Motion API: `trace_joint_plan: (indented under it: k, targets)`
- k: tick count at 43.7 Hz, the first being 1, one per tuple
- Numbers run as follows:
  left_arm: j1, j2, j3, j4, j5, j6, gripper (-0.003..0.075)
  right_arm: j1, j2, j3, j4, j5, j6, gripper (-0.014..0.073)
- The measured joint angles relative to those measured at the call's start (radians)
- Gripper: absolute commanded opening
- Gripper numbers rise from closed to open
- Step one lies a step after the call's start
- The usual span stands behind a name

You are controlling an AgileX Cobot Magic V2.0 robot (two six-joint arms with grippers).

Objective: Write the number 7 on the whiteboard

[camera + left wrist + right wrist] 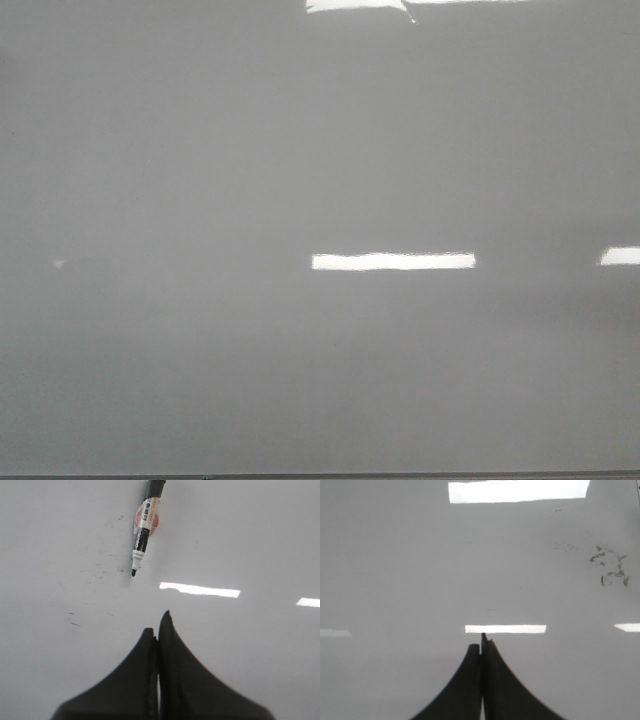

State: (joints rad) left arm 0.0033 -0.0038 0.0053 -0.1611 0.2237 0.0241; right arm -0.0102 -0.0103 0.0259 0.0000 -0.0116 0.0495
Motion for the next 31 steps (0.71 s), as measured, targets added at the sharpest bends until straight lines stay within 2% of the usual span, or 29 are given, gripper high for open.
trace_joint_plan:
  k: [15, 31]
  targets:
    - [0.000, 0.000, 0.000, 0.000, 0.000, 0.000, -0.0020, 0.000, 0.000, 0.000, 0.000, 0.000, 0.000, -0.0069]
    - [0.000, 0.000, 0.000, 0.086, 0.048, 0.026, -0.0020, 0.000, 0.000, 0.000, 0.000, 0.000, 0.000, -0.0069]
